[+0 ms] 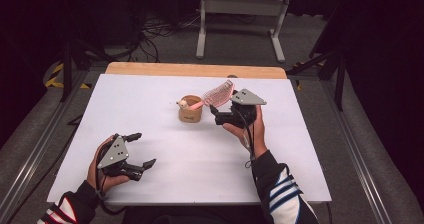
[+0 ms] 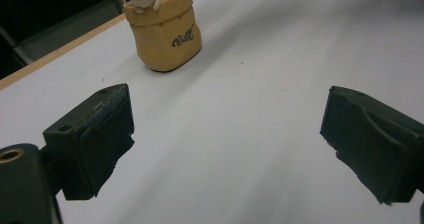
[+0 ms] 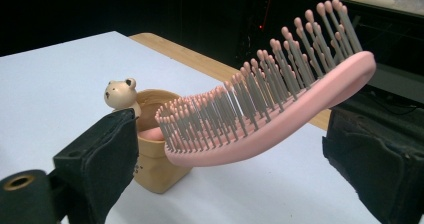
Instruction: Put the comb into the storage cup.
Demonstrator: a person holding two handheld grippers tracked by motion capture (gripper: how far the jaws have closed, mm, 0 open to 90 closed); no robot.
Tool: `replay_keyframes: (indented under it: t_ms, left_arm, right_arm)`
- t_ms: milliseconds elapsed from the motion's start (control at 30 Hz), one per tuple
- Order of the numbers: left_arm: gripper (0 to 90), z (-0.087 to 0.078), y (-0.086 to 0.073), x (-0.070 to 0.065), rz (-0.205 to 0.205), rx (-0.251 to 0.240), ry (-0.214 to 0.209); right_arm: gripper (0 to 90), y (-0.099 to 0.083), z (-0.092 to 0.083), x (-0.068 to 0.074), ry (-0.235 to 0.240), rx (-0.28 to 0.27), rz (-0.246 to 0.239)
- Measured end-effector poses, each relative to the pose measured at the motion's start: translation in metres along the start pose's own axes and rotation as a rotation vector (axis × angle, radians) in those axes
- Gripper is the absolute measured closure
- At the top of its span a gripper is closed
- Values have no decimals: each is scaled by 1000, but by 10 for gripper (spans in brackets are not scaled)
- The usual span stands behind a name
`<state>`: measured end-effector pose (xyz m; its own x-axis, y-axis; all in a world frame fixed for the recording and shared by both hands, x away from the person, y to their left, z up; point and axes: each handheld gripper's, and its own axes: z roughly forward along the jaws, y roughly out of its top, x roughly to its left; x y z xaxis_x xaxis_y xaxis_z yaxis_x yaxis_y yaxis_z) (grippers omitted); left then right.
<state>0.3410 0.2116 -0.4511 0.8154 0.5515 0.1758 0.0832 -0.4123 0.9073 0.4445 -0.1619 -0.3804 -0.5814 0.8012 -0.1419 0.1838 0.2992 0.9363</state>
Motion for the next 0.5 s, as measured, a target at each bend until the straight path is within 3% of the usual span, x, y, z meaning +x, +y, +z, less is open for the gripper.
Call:
replay_keyframes:
  t_ms: [500]
  left_arm:
    - [76,0,0,-1,1,-1,3]
  right_arm:
    - [83,-4,-13,1,-2,-15,-24]
